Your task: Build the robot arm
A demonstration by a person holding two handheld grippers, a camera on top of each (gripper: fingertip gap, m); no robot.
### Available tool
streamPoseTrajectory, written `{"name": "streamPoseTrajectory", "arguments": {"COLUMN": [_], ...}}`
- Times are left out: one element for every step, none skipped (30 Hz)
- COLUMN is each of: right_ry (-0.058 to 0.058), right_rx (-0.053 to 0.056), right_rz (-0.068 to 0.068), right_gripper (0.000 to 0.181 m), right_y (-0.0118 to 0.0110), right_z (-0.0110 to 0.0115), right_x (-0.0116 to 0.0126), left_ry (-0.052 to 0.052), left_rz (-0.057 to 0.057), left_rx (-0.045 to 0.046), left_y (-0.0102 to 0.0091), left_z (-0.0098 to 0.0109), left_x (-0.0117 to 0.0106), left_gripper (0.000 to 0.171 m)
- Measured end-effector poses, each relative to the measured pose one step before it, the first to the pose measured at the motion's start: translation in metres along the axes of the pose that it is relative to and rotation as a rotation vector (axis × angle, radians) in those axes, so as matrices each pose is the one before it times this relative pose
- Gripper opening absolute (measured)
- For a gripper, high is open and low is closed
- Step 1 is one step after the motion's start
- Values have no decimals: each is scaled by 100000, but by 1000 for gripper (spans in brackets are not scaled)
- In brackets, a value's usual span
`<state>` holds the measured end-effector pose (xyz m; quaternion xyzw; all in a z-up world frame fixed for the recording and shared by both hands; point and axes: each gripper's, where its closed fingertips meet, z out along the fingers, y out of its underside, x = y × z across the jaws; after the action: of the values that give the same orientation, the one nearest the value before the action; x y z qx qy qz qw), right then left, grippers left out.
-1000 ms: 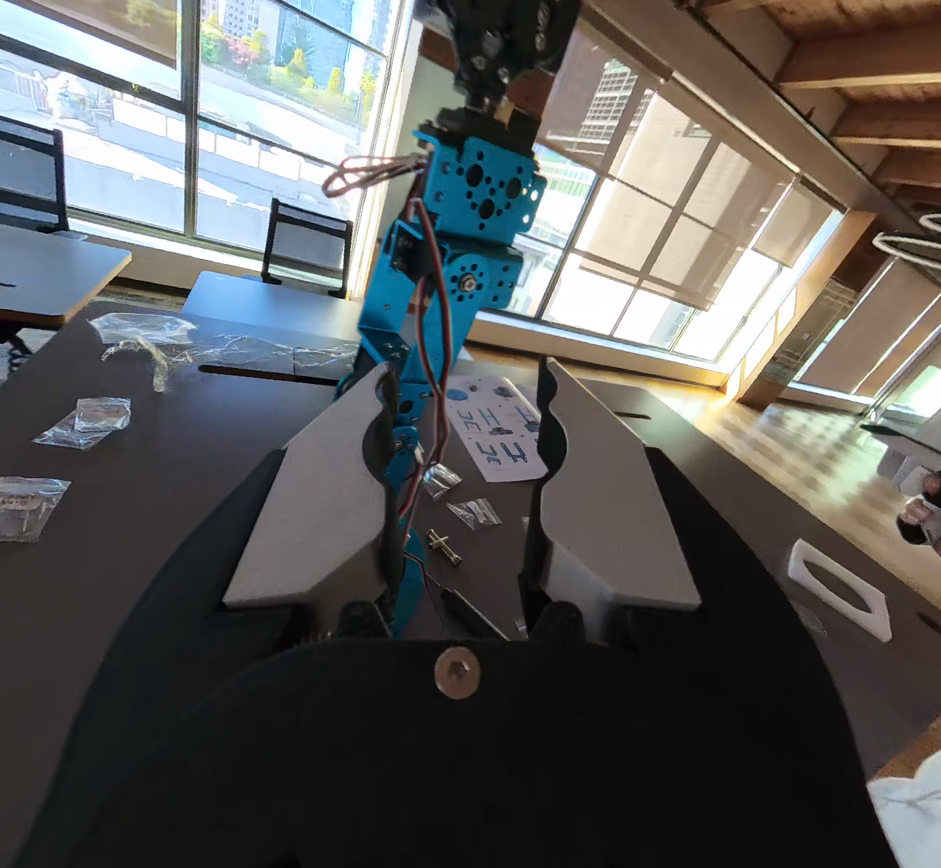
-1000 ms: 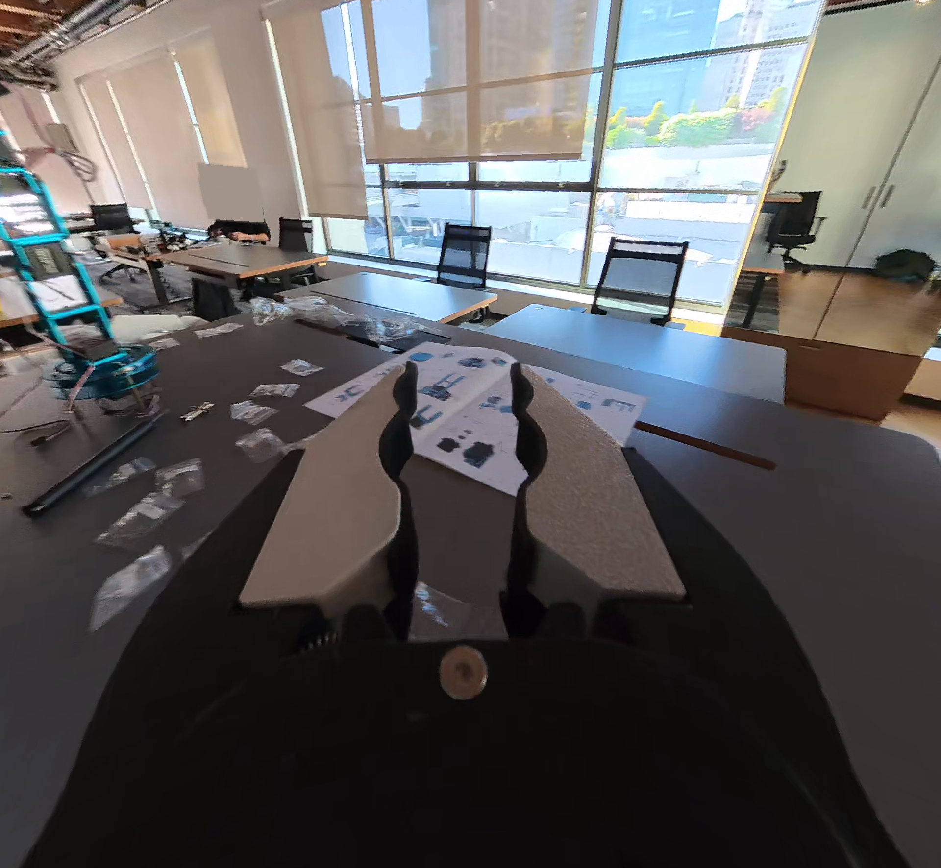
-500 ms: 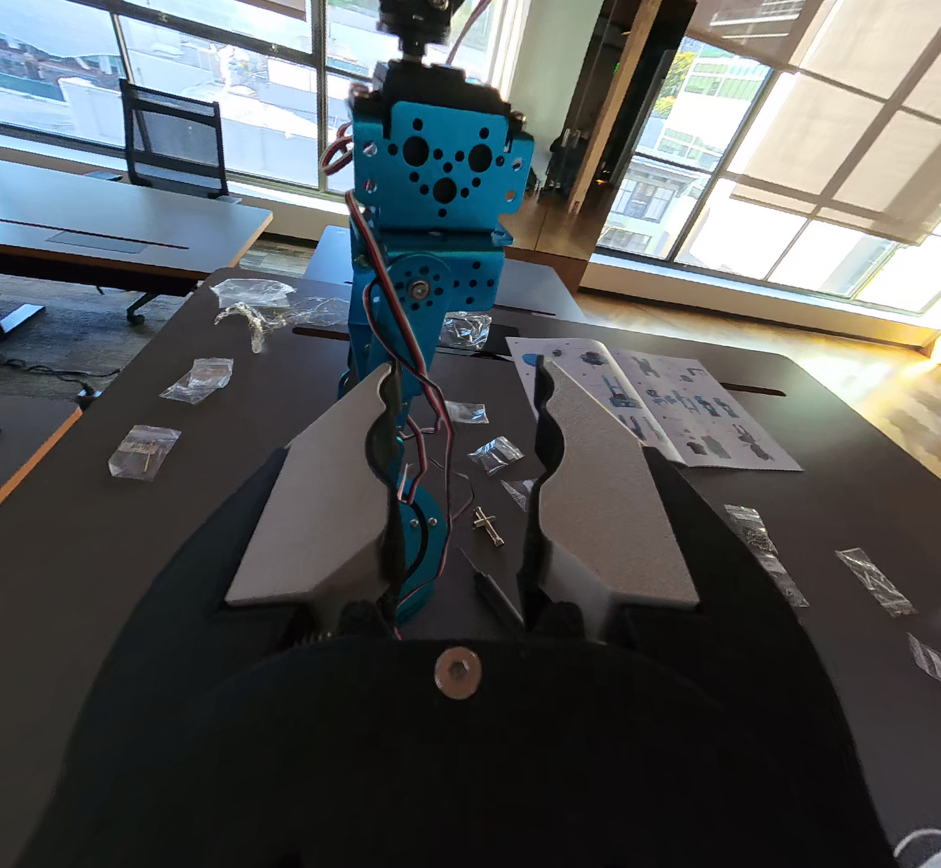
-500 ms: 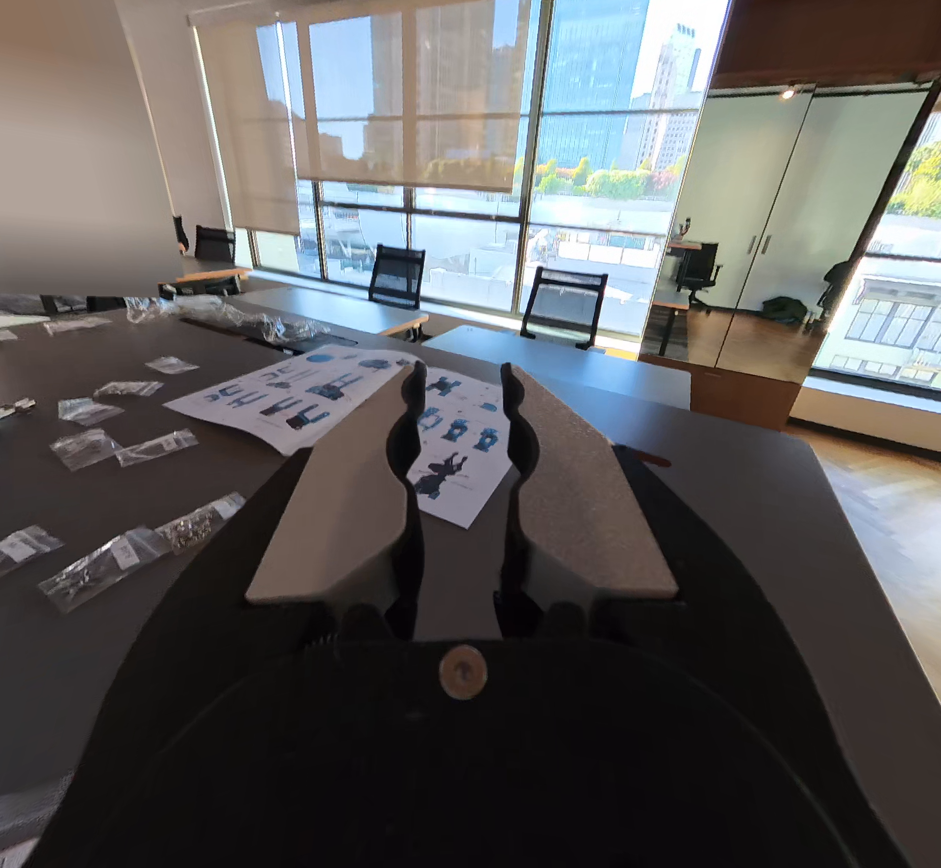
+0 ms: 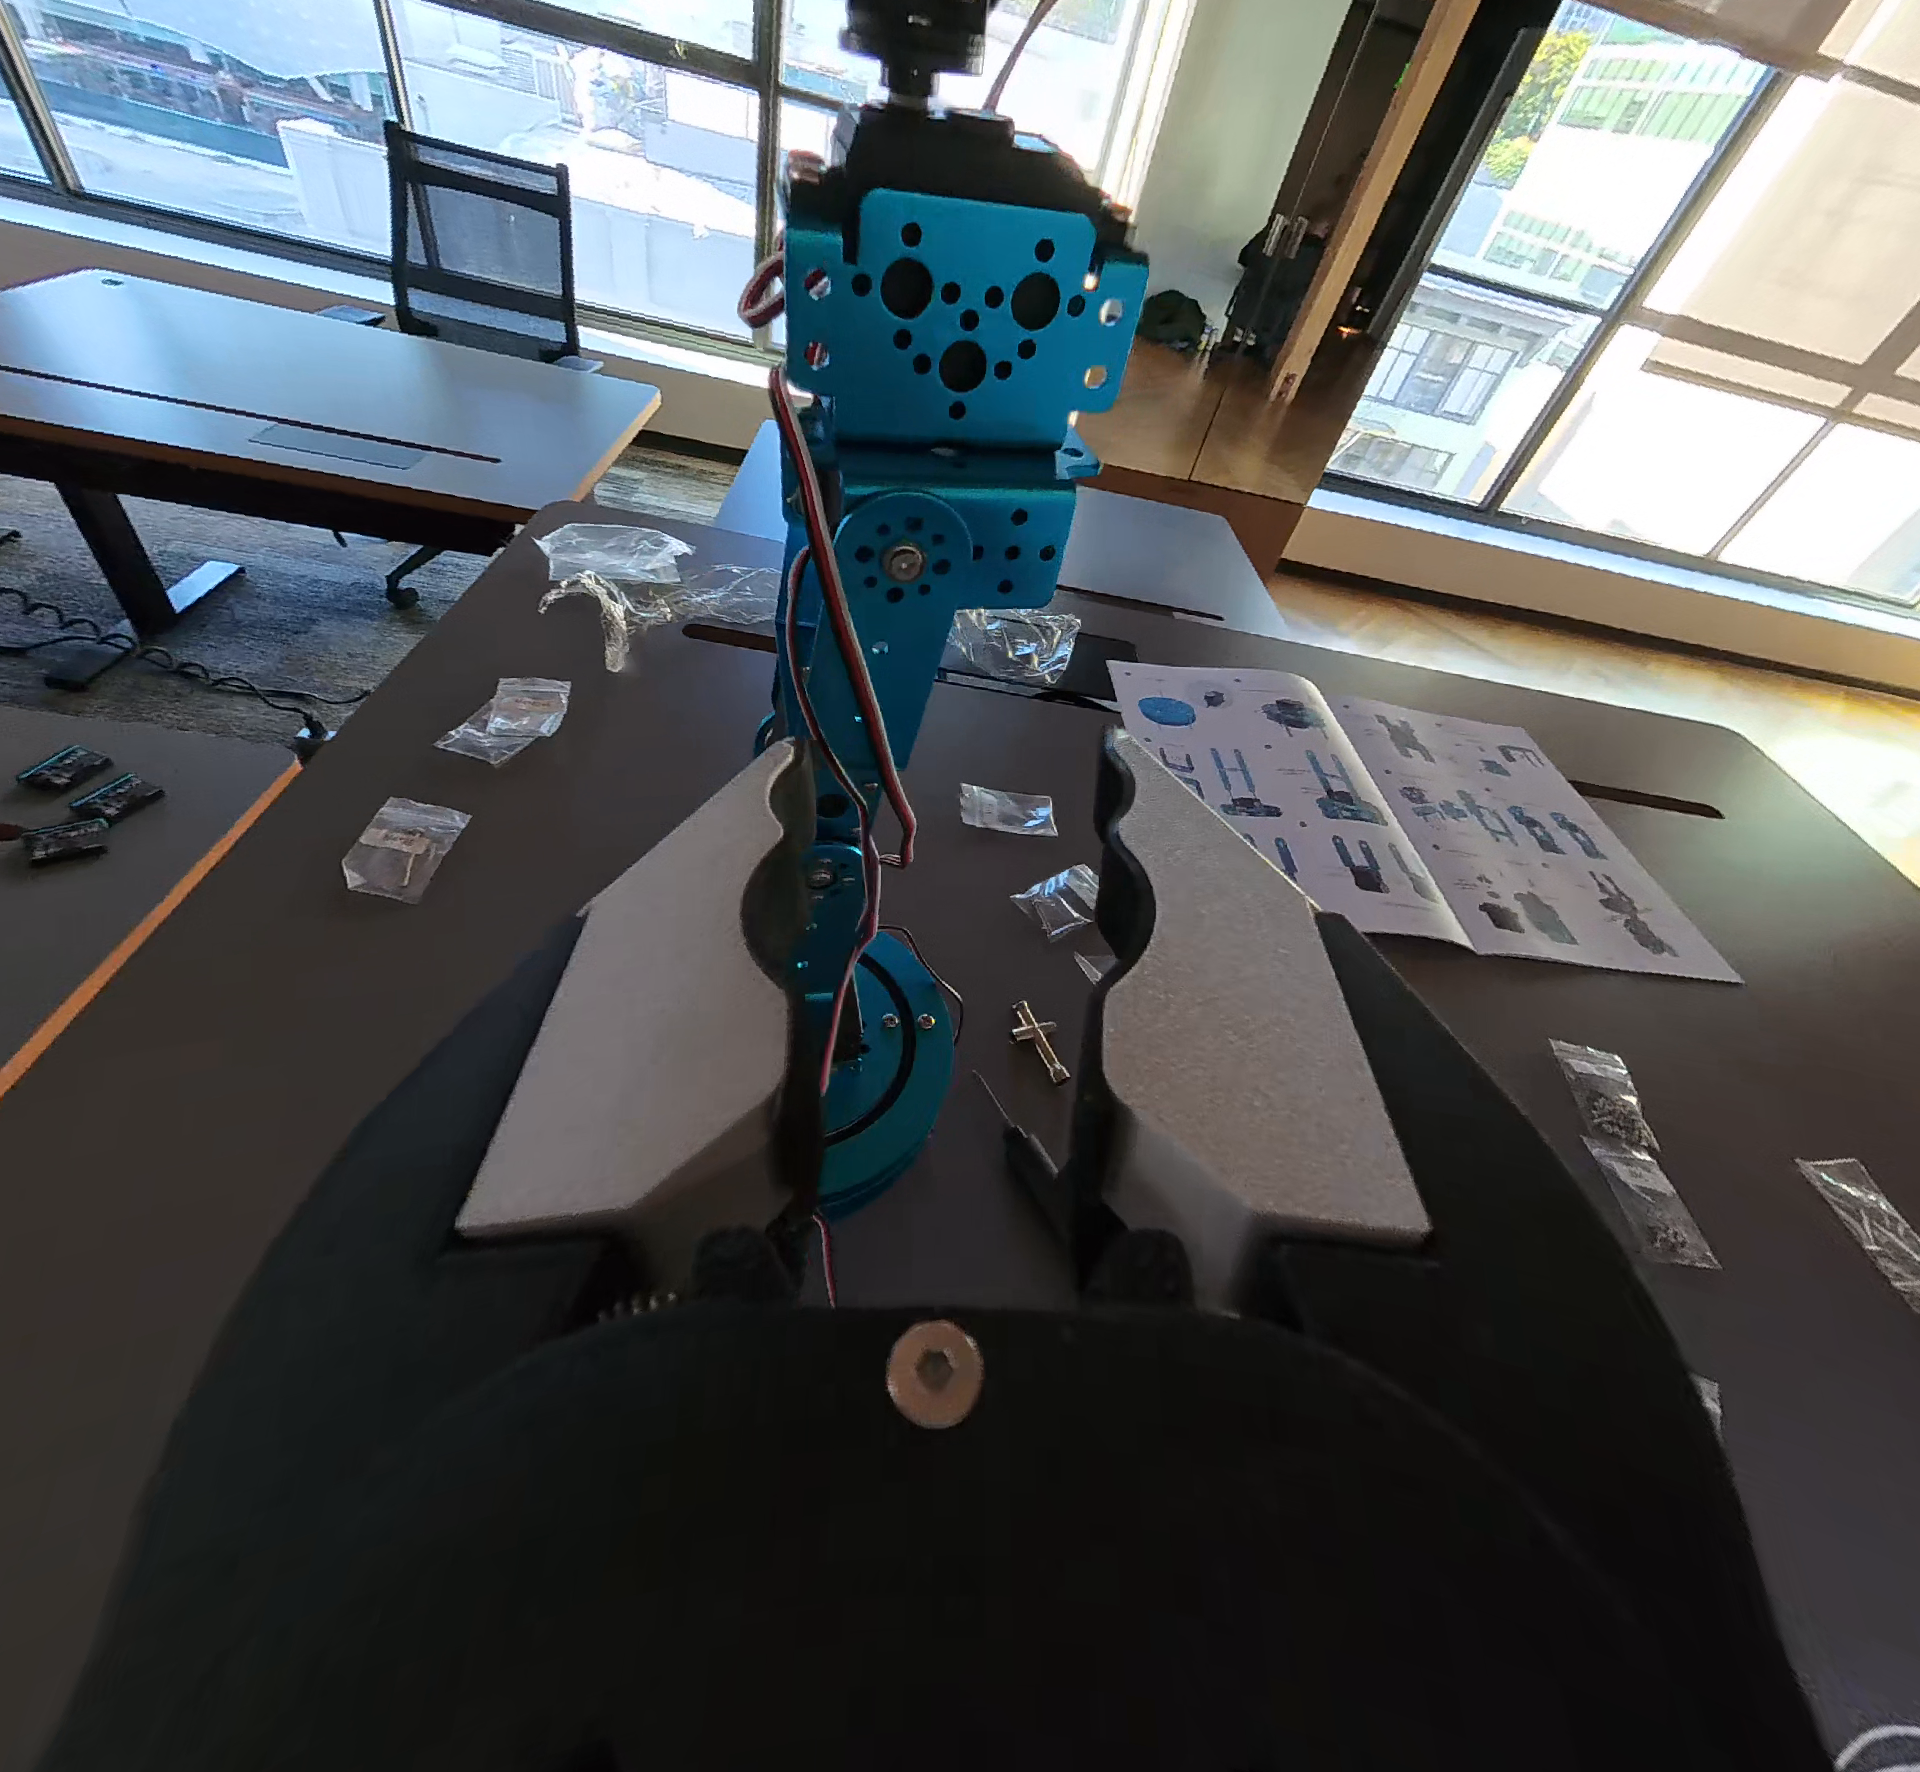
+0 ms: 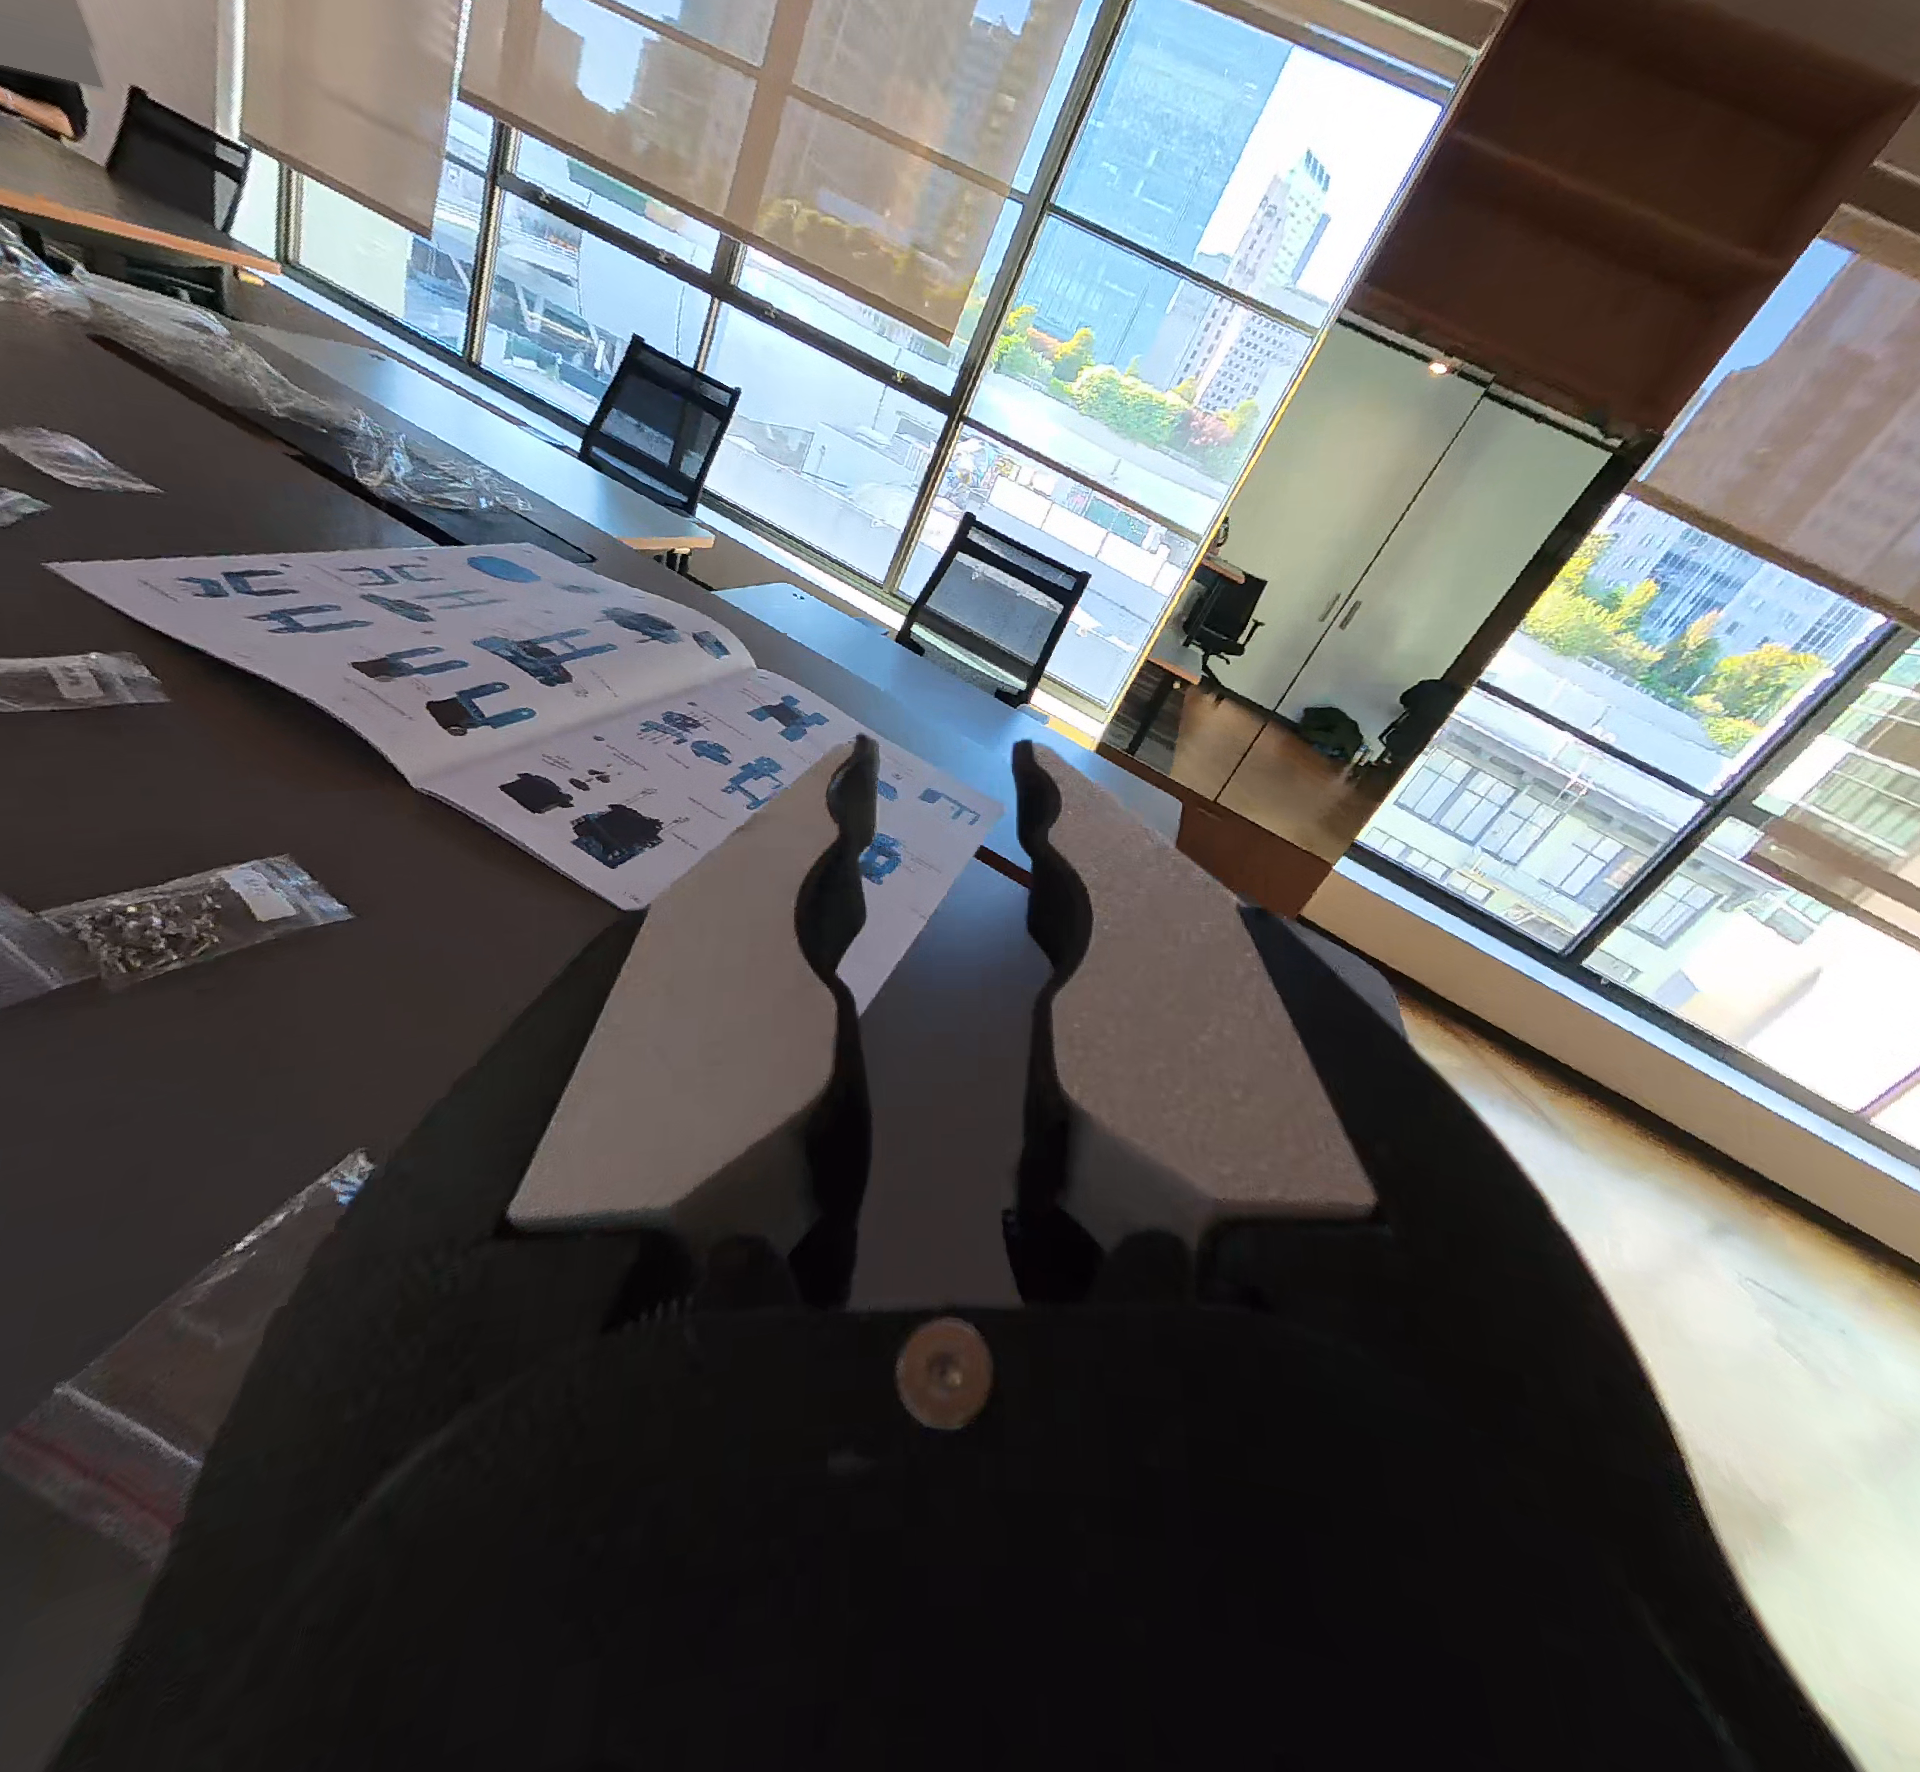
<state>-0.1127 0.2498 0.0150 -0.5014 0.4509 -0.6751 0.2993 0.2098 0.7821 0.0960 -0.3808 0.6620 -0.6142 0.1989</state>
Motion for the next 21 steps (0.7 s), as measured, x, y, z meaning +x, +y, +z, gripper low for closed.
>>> {"name": "streamPoseTrajectory", "arguments": {"right_ry": [-1214,-1046,-329,170,149,-334,-553,244,1013,740,58,-479,-725,-649,-338,-122,23,272,635,916,554], "right_rx": [790,1351,2347,3028,2851,2330,1764,1035,172,-384,-530,-367,-48,542,788,853,848,420,-367,-851,-709], "right_rz": [2128,2561,2441,2403,2308,2224,2311,2034,1600,1446,1670,1874,1761,1217,680,106,-679,-1435,-1961,-1930,-1226], "right_gripper": [22,18,13,9,5,0,0,0,0,0,0,0,0,0,0,0,0,0,0,0,0], "right_y": [-92,-218,-360,-461,-408,-310,-211,-86,42,127,161,138,56,-74,-162,-227,-219,-123,58,157,124], "right_z": [-60,-116,-198,-230,-232,-207,-135,-86,-35,4,51,71,54,47,19,5,-5,-22,-22,-16,-2], "right_x": [-218,-150,-19,73,111,82,78,205,333,283,153,29,-72,-105,-107,-105,-103,-56,24,84,27], "left_ry": [-761,-765,-717,-723,-669,-580,-425,-266,-136,98,298,364,367,271,149,184,271,225,-32,-359,-432], "left_rz": [-64,-73,-63,-61,-97,-126,-131,-164,-246,-401,-533,-509,-379,-268,-235,-287,-405,-462,-357,-143,30], "left_rx": [671,698,737,879,1005,1008,1013,1008,972,931,956,943,662,279,175,424,751,870,767,621,533], "left_y": [-116,-114,-142,-174,-208,-225,-250,-246,-233,-204,-169,-160,-116,-72,-71,-139,-197,-221,-182,-140,-105], "left_z": [-79,-75,-69,-67,-57,-49,-55,-44,-50,-54,-62,-68,-85,-106,-147,-197,-249,-298,-315,-333,-334], "left_x": [-17,-33,-30,-38,-54,-58,-54,-52,-38,-22,6,4,-20,-31,-72,-41,4,12,-2,-48,-55], "left_gripper": [52,53,53,53,53,53,53,53,53,53,52,52,52,52,52,52,52,52,51,51,51]}}
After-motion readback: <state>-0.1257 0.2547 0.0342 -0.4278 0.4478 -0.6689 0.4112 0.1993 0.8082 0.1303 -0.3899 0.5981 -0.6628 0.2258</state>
